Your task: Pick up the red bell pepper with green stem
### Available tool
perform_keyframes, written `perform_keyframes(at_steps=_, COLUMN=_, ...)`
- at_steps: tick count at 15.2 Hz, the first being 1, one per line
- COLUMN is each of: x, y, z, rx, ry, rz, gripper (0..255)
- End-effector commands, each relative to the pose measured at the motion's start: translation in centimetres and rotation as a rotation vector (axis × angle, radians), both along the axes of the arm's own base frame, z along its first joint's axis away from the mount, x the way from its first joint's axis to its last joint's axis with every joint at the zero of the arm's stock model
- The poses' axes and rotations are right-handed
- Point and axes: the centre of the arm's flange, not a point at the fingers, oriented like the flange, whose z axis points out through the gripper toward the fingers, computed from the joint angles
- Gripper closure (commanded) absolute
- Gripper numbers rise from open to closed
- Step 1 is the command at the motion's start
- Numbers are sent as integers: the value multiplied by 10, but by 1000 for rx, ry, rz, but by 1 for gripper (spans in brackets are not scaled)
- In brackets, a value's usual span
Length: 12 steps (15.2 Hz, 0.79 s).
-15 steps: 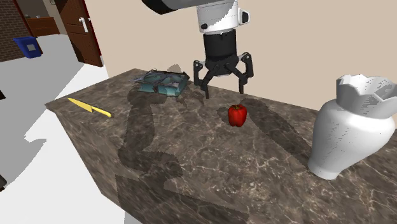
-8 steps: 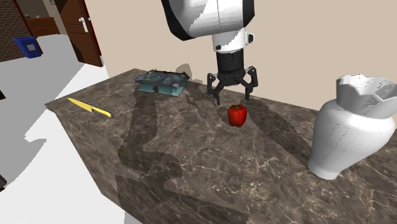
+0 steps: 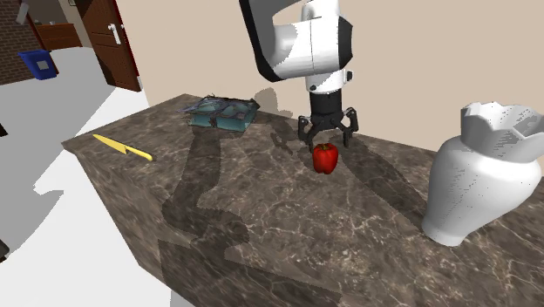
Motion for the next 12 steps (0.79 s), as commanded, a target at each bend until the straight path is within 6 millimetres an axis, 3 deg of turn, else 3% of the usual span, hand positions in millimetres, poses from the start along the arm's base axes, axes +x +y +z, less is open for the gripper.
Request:
perform_keyframes(at_steps=1, x=3, y=-1, z=-13, rx=0, ry=0, rz=0, gripper=0)
perform_keyframes(at_steps=7, x=3, y=-1, z=-37, rx=0, ry=0, rz=0, gripper=0)
perform_keyframes(at_steps=8, x=3, y=-1, z=-37, rx=0, ry=0, rz=0, gripper=255)
perform_keyframes(at_steps=12, x=2, y=-1, z=-36, rx=0, ry=0, rz=0, gripper=255)
